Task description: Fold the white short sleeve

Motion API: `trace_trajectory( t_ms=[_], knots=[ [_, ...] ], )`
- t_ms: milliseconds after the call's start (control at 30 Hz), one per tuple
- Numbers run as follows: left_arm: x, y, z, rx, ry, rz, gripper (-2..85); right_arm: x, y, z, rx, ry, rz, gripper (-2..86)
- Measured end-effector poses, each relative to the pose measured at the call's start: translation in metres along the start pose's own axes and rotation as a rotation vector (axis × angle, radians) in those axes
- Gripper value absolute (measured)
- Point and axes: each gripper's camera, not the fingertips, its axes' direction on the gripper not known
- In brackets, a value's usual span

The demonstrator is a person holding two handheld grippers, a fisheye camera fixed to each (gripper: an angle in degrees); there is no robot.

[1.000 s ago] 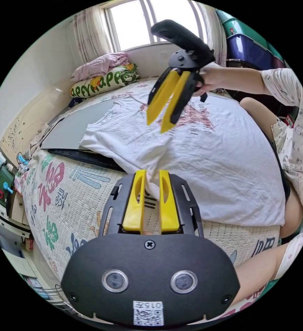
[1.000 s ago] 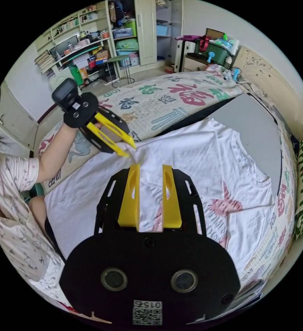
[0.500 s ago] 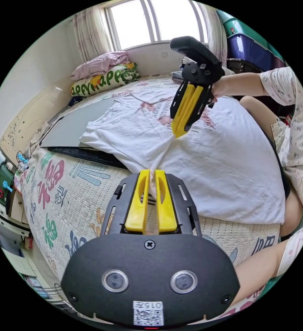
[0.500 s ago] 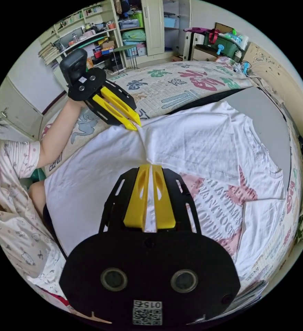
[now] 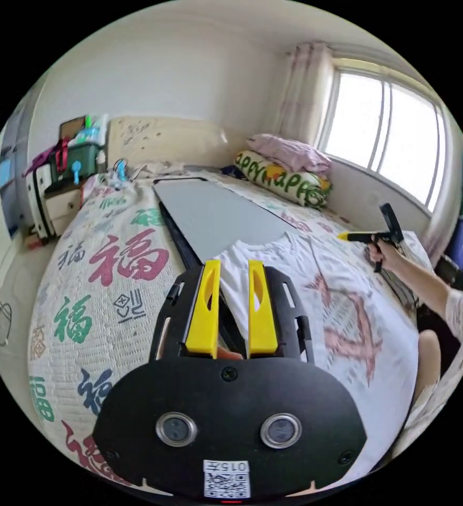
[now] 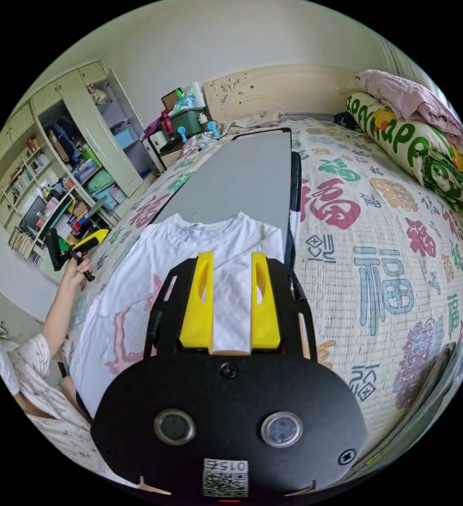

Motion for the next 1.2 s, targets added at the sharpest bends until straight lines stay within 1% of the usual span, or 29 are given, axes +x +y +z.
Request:
trace_trajectory(
  t_ms=[67, 100, 167, 200, 233, 267, 300, 367, 467, 567, 700, 800, 867, 900, 967, 1000, 1067, 1100, 1167, 1200],
  knots=[
    [-0.011, -0.033, 0.051, -0.07, 0.008, -0.083, 9.8, -0.02, -0.072, 0.044, -0.015, 0.055, 0.0, 11.8],
    [-0.009, -0.039, 0.063, -0.091, 0.011, -0.083, 10.0, -0.027, -0.088, 0.057, -0.028, 0.073, 0.0, 12.1],
    [0.003, -0.053, 0.112, -0.197, -0.072, -0.043, 10.7, -0.054, -0.143, 0.101, -0.063, 0.13, -0.003, 13.0],
    [0.006, -0.053, 0.124, -0.226, -0.105, -0.023, 10.7, -0.061, -0.155, 0.109, -0.067, 0.139, 0.002, 13.2],
    [0.008, -0.052, 0.145, -0.286, -0.167, 0.01, 10.9, -0.075, -0.176, 0.12, -0.067, 0.137, 0.014, 13.2],
    [0.005, -0.048, 0.16, -0.319, -0.179, 0.005, 11.0, -0.09, -0.195, 0.128, -0.069, 0.115, 0.021, 13.3],
    [0.001, -0.046, 0.165, -0.321, -0.165, -0.01, 11.0, -0.098, -0.204, 0.131, -0.071, 0.107, 0.023, 13.2],
    [-0.013, -0.038, 0.176, -0.31, -0.08, -0.073, 10.5, -0.135, -0.24, 0.143, -0.109, 0.104, 0.024, 12.8],
    [-0.021, -0.028, 0.177, -0.302, -0.08, -0.085, 7.3, -0.19, -0.278, 0.143, -0.133, 0.135, 0.007, 9.1],
    [-0.021, -0.012, 0.173, -0.304, -0.037, -0.036, 2.7, -0.252, -0.299, 0.132, -0.145, 0.166, -0.021, 5.4],
    [-0.022, 0.011, 0.142, -0.247, -0.037, -0.014, 1.0, -0.325, -0.31, 0.097, -0.143, 0.166, -0.042, 1.6],
    [-0.019, 0.03, 0.085, -0.138, -0.007, 0.007, 0.5, -0.383, -0.307, 0.014, -0.055, 0.104, -0.036, 0.3],
    [-0.005, 0.05, 0.022, -0.053, 0.038, 0.07, 0.3, -0.435, -0.289, -0.08, 0.017, 0.063, -0.055, -0.1],
    [0.001, 0.056, 0.004, -0.036, 0.05, 0.091, 0.3, -0.449, -0.282, -0.106, 0.033, 0.054, -0.065, -0.1],
    [0.025, 0.091, -0.072, 0.029, 0.102, 0.164, 0.2, -0.51, -0.237, -0.221, 0.093, -0.01, -0.122, -0.3],
    [0.032, 0.103, -0.092, 0.043, 0.118, 0.184, 0.2, -0.525, -0.221, -0.251, 0.104, -0.028, -0.135, -0.3],
    [0.062, 0.16, -0.172, 0.08, 0.182, 0.251, 0.2, -0.583, -0.143, -0.366, 0.129, -0.103, -0.189, -0.3],
    [0.07, 0.176, -0.191, 0.081, 0.199, 0.27, 0.2, -0.596, -0.119, -0.392, 0.127, -0.123, -0.203, -0.3],
    [0.1, 0.254, -0.256, 0.065, 0.269, 0.328, 0.2, -0.65, -0.015, -0.483, 0.083, -0.161, -0.27, -0.4],
    [0.107, 0.275, -0.268, 0.052, 0.289, 0.337, 0.2, -0.664, 0.014, -0.501, 0.072, -0.172, -0.294, -0.4]
  ],
)
